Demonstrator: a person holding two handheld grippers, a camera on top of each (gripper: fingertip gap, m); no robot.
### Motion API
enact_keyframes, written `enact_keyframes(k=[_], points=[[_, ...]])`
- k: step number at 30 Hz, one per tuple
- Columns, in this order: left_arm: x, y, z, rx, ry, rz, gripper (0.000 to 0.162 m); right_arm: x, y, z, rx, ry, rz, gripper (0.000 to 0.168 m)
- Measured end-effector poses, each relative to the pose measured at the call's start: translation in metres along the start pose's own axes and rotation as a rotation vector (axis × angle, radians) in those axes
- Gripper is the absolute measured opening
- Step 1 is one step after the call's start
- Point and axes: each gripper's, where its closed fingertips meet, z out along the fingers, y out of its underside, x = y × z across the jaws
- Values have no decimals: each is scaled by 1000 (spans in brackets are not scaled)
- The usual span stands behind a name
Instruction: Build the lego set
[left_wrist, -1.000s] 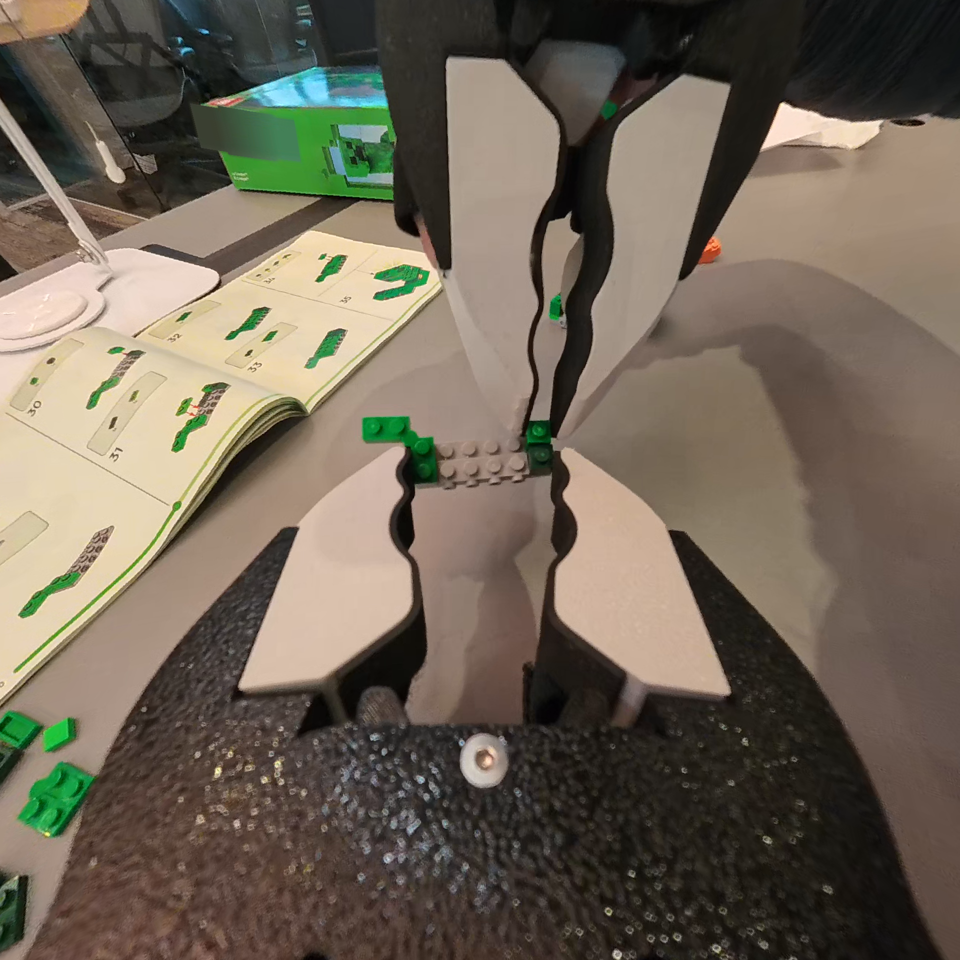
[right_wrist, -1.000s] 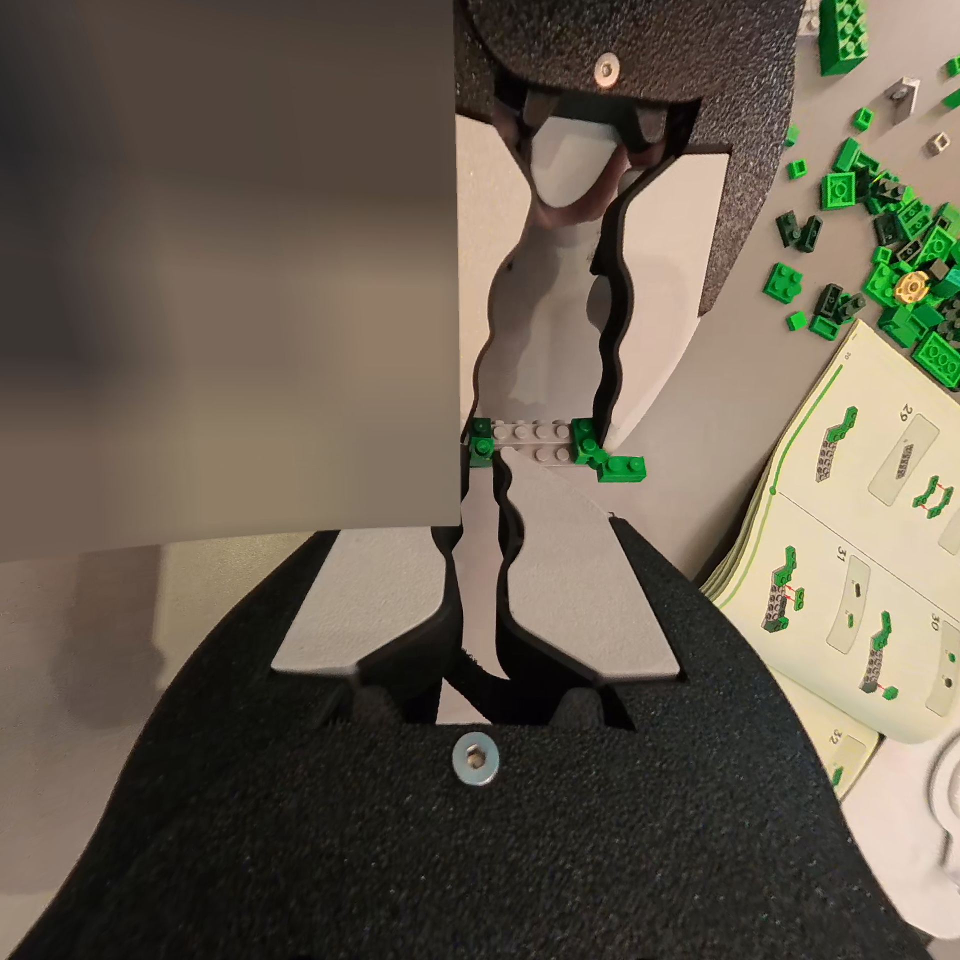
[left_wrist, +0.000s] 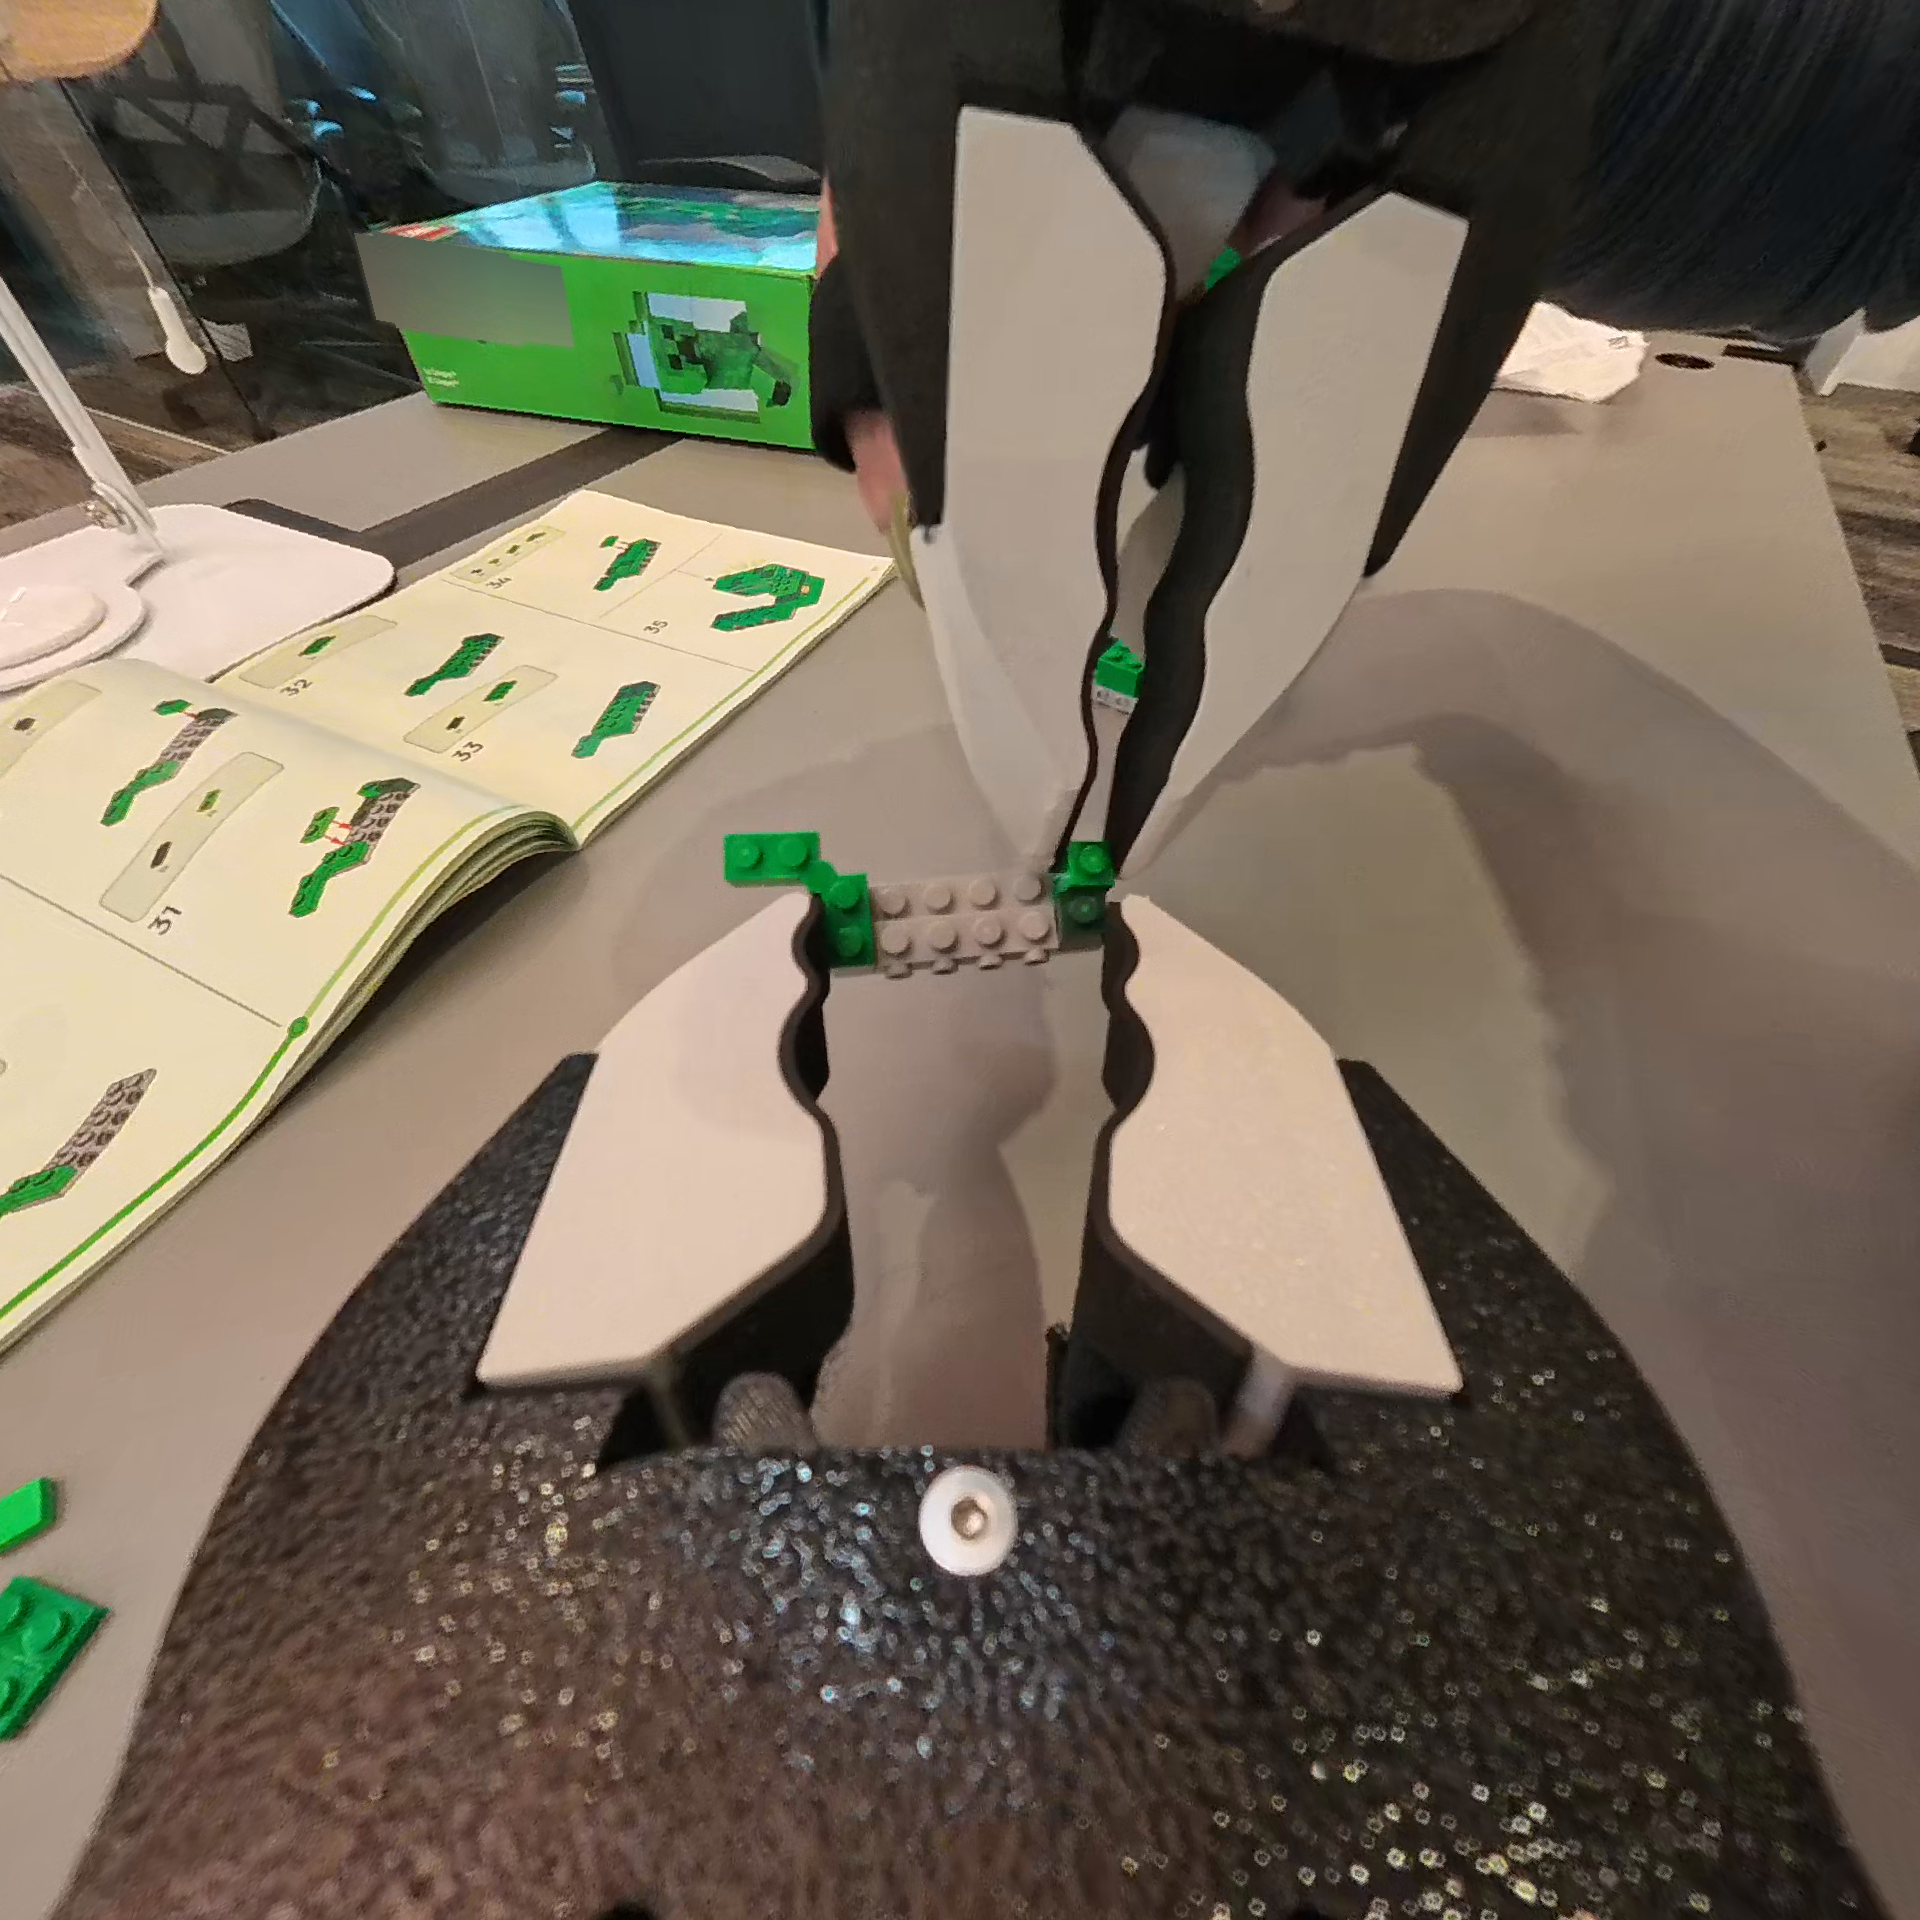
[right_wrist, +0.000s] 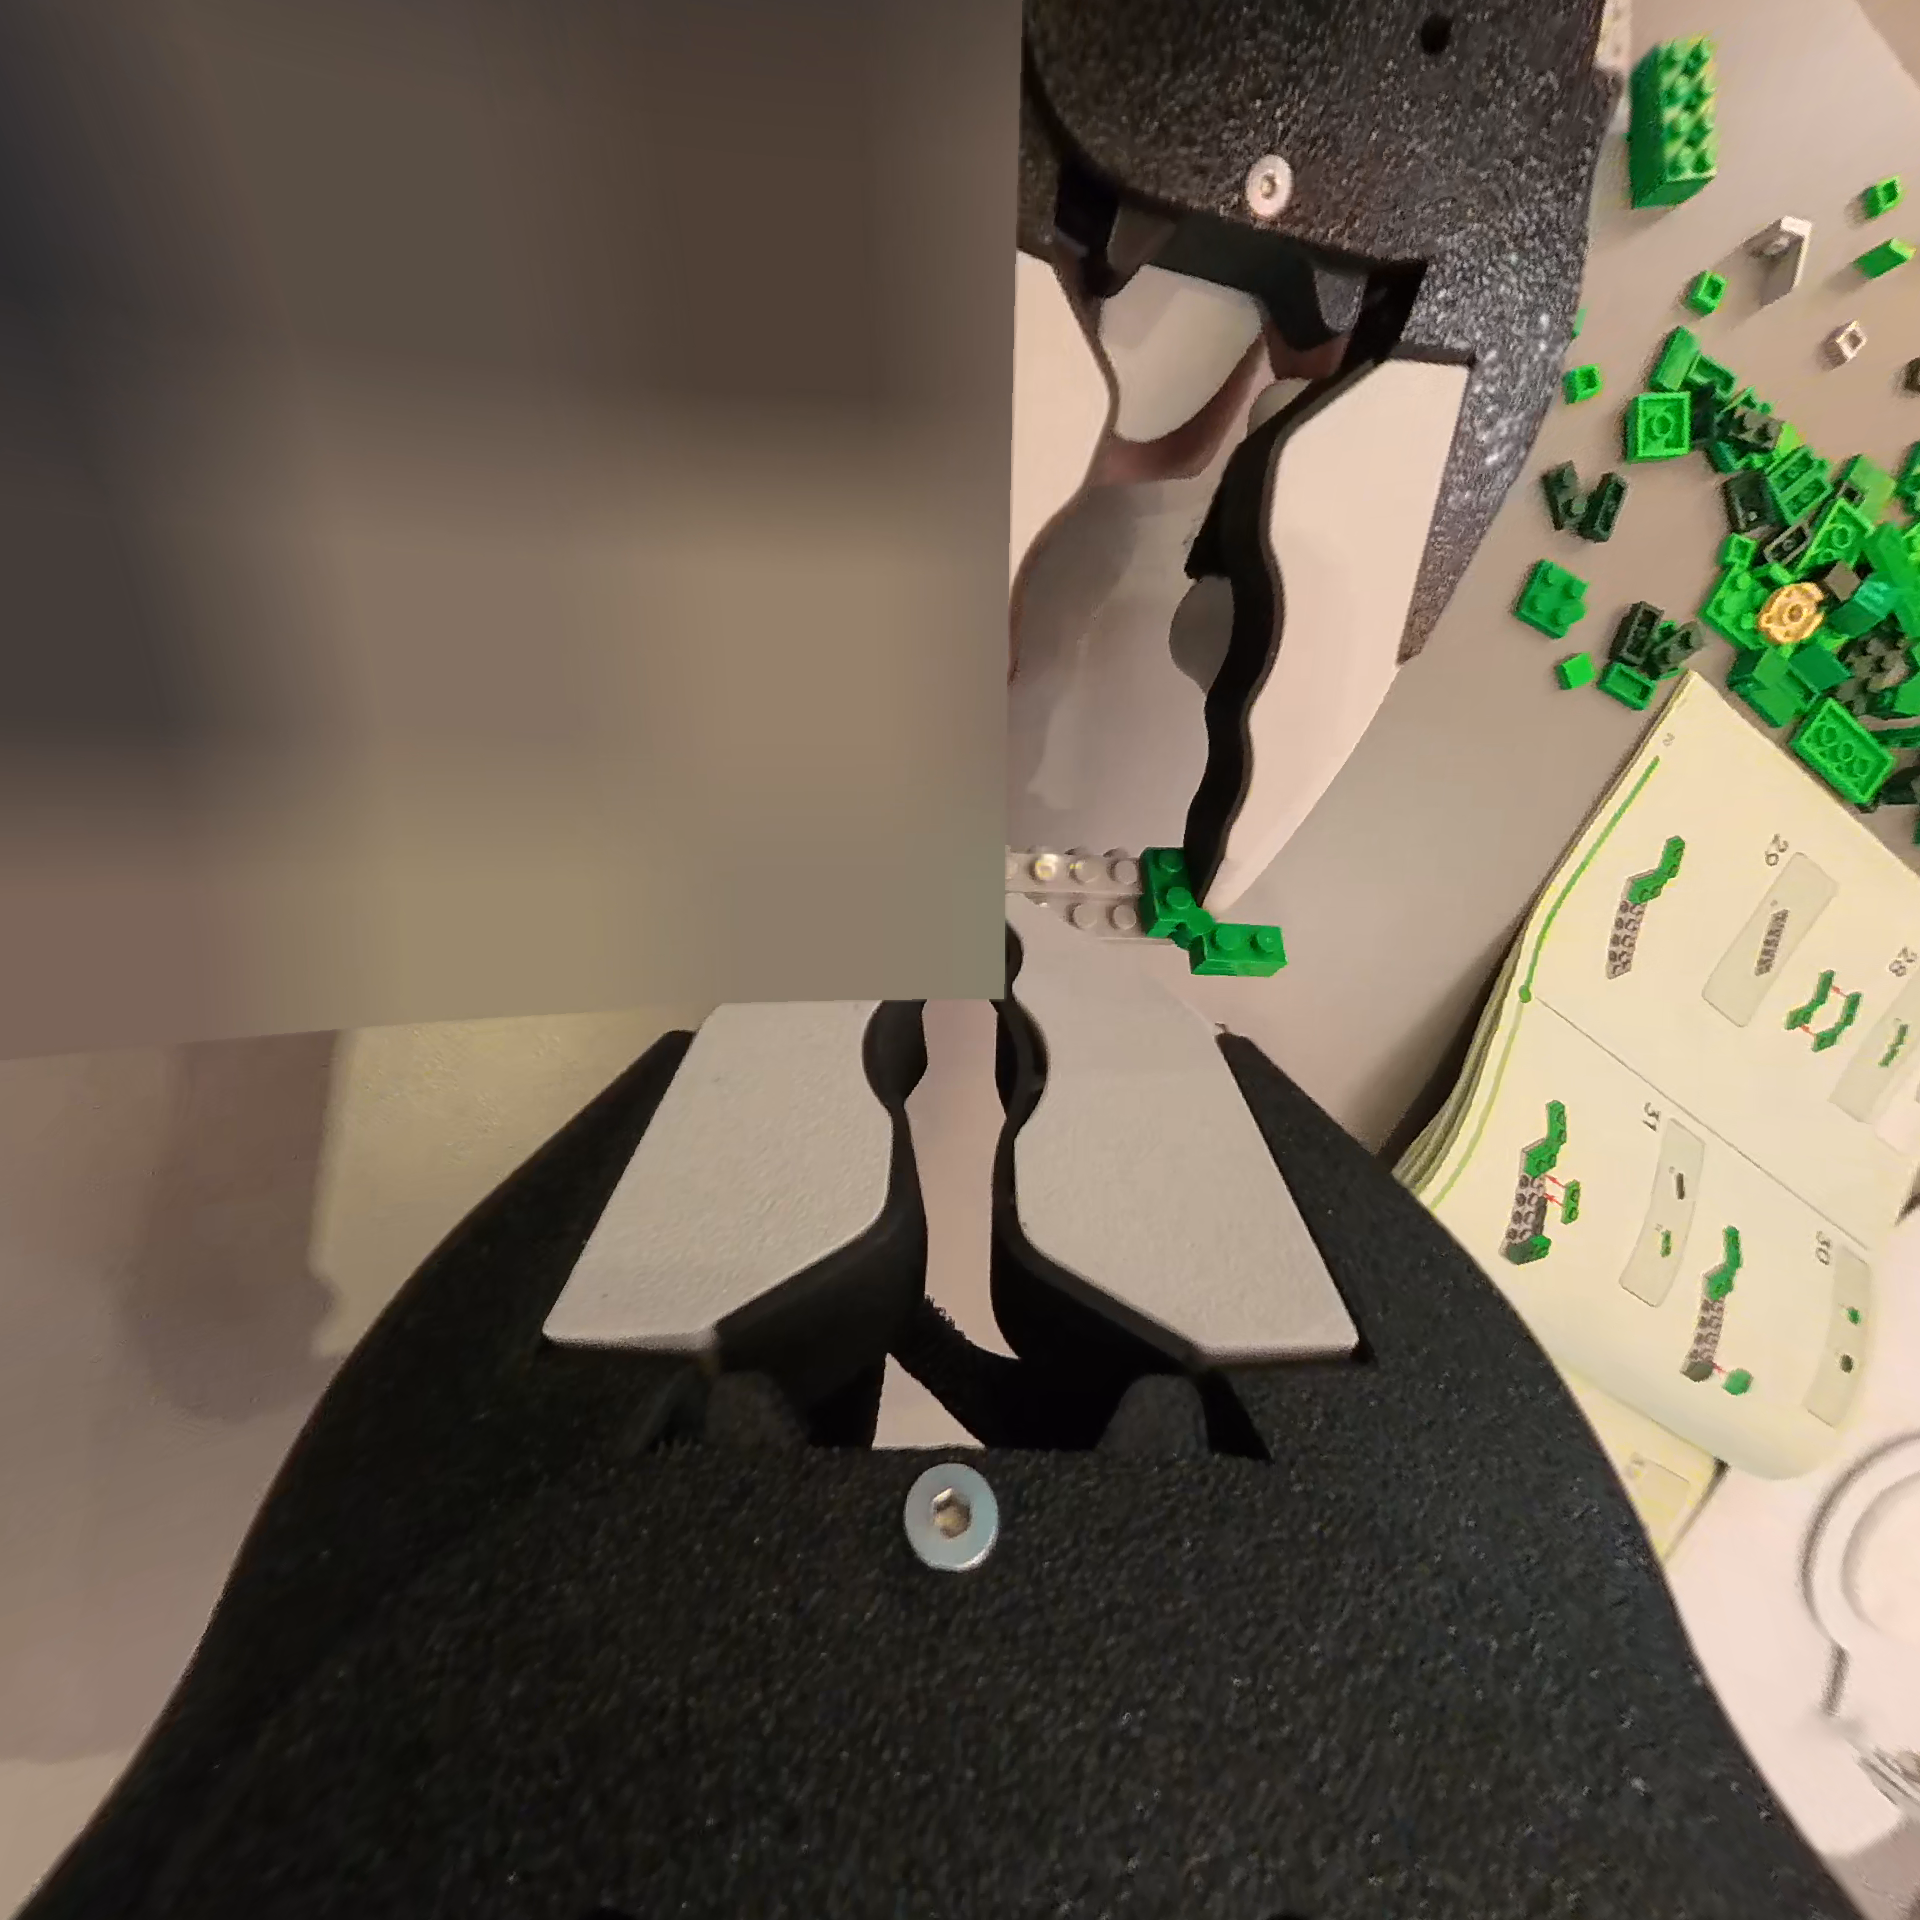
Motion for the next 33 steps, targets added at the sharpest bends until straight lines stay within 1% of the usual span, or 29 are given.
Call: enact_keyframes(k=[6,15,20,25,33], points=[[0,-4,-2,24,-5,20,50,0,-3,-3,55,-56,100,8],[1,-4,-2,34,6,2,50,1,-3,-1,56,-17,58,8],[1,-3,-1,32,17,-22,50,1,-1,-1,42,-3,48,13],[-1,-3,-2,37,24,-54,50,1,-1,-2,58,35,43,12],[1,-3,-2,37,32,-51,50,4,-1,-4,61,62,49,12]])
